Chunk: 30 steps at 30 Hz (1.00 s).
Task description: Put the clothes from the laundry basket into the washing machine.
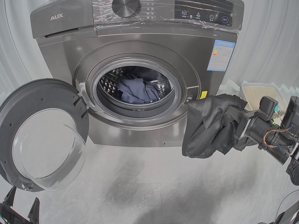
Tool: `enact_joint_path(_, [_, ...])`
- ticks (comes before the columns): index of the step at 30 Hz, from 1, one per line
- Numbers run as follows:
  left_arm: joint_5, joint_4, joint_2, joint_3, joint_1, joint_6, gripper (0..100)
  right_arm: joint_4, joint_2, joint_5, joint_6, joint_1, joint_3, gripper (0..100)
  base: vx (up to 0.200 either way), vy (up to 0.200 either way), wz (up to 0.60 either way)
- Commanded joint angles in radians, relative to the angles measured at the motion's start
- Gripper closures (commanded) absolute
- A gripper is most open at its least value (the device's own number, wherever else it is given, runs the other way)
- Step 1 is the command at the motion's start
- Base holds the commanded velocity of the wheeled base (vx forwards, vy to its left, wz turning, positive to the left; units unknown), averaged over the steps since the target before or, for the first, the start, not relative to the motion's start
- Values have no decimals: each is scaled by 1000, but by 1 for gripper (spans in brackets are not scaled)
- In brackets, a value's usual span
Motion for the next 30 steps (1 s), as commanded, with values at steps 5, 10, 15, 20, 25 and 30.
enact_joint_path(5, [7, -3, -18, 16, 2, 9, 0, -1, 10, -1, 23, 105, 3, 100, 0, 0, 0])
enact_joint_path(10, [8, -3, -18, 16, 3, 14, 0, -15, 50, -11, 52, 133, -9, 100, 0, 0, 0])
enact_joint_path(15, [2, -3, -18, 16, 6, 32, 0, -19, 99, -11, 67, 156, -17, 100, 0, 0, 0])
enact_joint_path(20, [7, -3, -18, 16, 8, 44, 0, -55, 141, -9, 84, 179, -29, 100, 0, 0, 0])
enact_joint_path(25, [-42, -44, 48, -168, 17, 29, 0, -105, 198, -14, 88, 228, -72, 100, 0, 0, 0])
enact_joint_path(30, [-206, -52, 224, -254, 0, 37, 0, -124, 265, -9, 90, 234, -141, 100, 0, 0, 0])
